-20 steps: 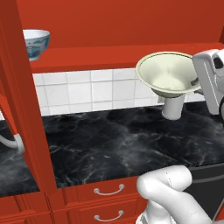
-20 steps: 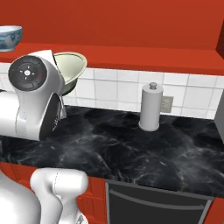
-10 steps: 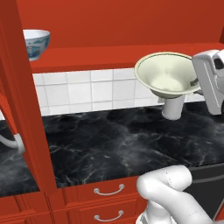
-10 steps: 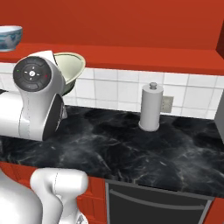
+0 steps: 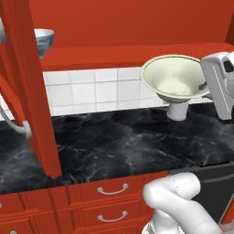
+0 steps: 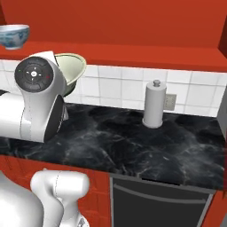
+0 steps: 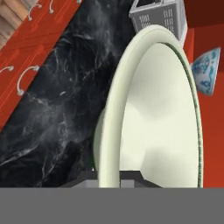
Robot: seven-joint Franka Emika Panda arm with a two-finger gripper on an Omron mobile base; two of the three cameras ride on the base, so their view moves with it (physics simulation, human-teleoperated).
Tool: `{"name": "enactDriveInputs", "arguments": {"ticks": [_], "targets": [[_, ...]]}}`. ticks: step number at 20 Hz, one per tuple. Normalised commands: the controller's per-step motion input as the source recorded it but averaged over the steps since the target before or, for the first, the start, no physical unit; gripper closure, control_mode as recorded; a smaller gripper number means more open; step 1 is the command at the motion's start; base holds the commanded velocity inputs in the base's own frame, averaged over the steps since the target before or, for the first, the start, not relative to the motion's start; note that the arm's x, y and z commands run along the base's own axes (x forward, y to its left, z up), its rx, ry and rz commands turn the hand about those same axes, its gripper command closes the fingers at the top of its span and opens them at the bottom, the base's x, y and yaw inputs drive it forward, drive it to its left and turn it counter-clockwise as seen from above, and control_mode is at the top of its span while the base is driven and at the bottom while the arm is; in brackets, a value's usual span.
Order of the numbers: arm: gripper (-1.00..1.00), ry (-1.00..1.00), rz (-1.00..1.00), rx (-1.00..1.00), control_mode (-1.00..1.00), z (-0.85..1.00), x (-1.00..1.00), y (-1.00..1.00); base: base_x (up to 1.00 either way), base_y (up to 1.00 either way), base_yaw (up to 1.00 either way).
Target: Move the bowls from the cabinet to the plates on the dining table.
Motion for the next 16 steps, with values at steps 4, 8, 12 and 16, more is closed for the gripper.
{"name": "enactDriveInputs", "arguments": {"ticks": [4, 8, 12, 16], "targets": [[1.0, 0.0, 0.0, 0.0, 1.0, 0.0, 0.0, 0.0, -0.7, 0.1, 0.01], [1.0, 0.0, 0.0, 0.0, 1.0, 0.0, 0.0, 0.0, -0.79, 0.13, 0.01], [1.0, 0.0, 0.0, 0.0, 1.0, 0.0, 0.0, 0.0, -0.78, 0.06, 0.01], [1.0, 0.0, 0.0, 0.0, 1.0, 0.0, 0.0, 0.0, -0.8, 0.0, 0.0]]}}
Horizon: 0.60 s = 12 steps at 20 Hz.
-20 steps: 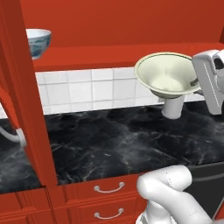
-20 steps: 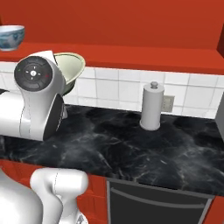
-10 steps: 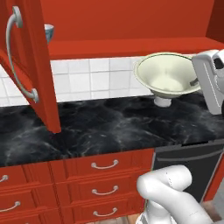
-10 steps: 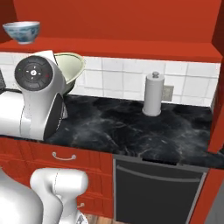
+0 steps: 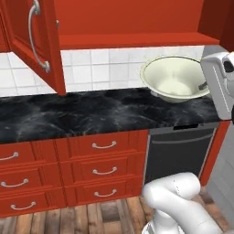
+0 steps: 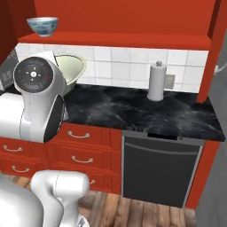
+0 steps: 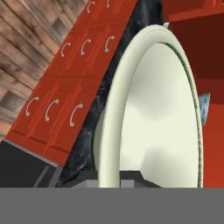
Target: Move the bowls from the cabinet to the plates on the dining table.
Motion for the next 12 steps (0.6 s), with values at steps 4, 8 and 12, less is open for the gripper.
{"name": "enactDriveInputs", "arguments": {"ticks": [4, 8, 12], "targets": [[1.0, 0.0, 0.0, 0.0, 1.0, 0.0, 0.0, 0.0, -0.85, 0.03, 0.0], [1.0, 0.0, 0.0, 0.0, 1.0, 0.0, 0.0, 0.0, -0.83, 0.14, 0.03], [1.0, 0.0, 0.0, 0.0, 1.0, 0.0, 0.0, 0.0, -0.78, 0.28, 0.13]]}}
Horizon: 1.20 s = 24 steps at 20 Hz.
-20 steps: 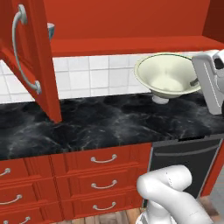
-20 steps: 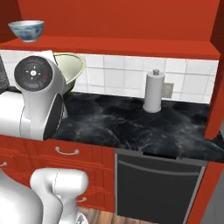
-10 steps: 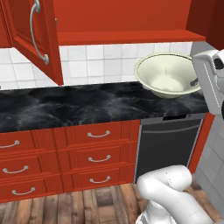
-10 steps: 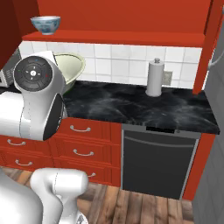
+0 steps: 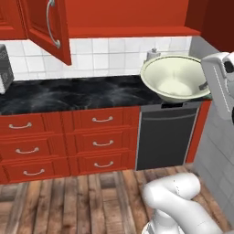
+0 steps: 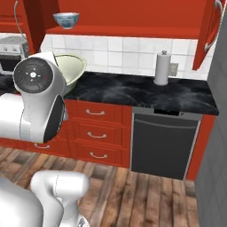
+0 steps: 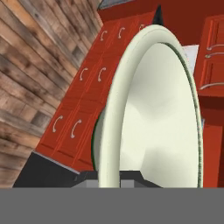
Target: Move the bowls from the cabinet to the plates on the dining table.
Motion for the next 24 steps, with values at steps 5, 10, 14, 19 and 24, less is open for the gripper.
{"name": "enactDriveInputs", "arguments": {"ticks": [5, 10, 14, 19, 24], "targets": [[1.0, 0.0, 0.0, 0.0, 1.0, 0.0, 0.0, 0.0, -0.5, 0.32, 0.28], [1.0, 0.0, 0.0, 0.0, 1.0, 0.0, 0.0, 0.0, -0.32, 0.33, 0.35], [1.0, 0.0, 0.0, 0.0, 1.0, 0.0, 0.0, 0.0, -0.23, 0.35, 0.4], [1.0, 0.0, 0.0, 0.0, 1.0, 0.0, 0.0, 0.0, -0.13, 0.34, 0.45], [1.0, 0.0, 0.0, 0.0, 1.0, 0.0, 0.0, 0.0, -0.07, 0.29, 0.48]]}}
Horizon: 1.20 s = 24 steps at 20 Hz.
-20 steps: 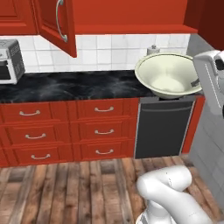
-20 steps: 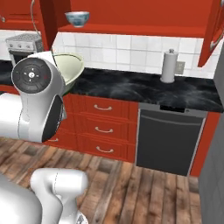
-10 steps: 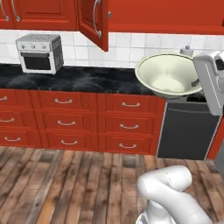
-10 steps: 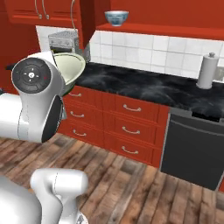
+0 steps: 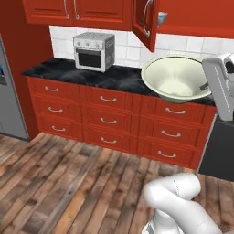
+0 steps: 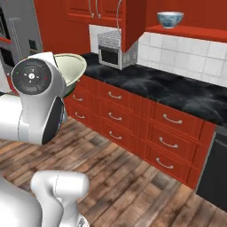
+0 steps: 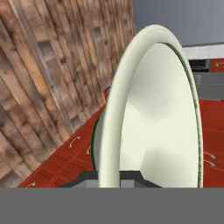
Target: Move the bowls from the cabinet to the plates on the dining table.
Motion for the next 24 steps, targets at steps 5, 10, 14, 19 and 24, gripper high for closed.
{"name": "enactDriveInputs", "arguments": {"ticks": [5, 10, 14, 19, 24], "targets": [[1.0, 0.0, 0.0, 0.0, 1.0, 0.0, 0.0, 0.0, 0.0, 0.33, 0.45], [1.0, 0.0, 0.0, 0.0, 1.0, 0.0, 0.0, 0.0, 0.0, 0.31, 0.44], [1.0, 0.0, 0.0, 0.0, 1.0, 0.0, 0.0, 0.0, 0.01, 0.31, 0.41], [1.0, 0.0, 0.0, 0.0, 1.0, 0.0, 0.0, 0.0, 0.08, 0.3, 0.39], [1.0, 0.0, 0.0, 0.0, 1.0, 0.0, 0.0, 0.0, 0.14, 0.28, 0.38]]}}
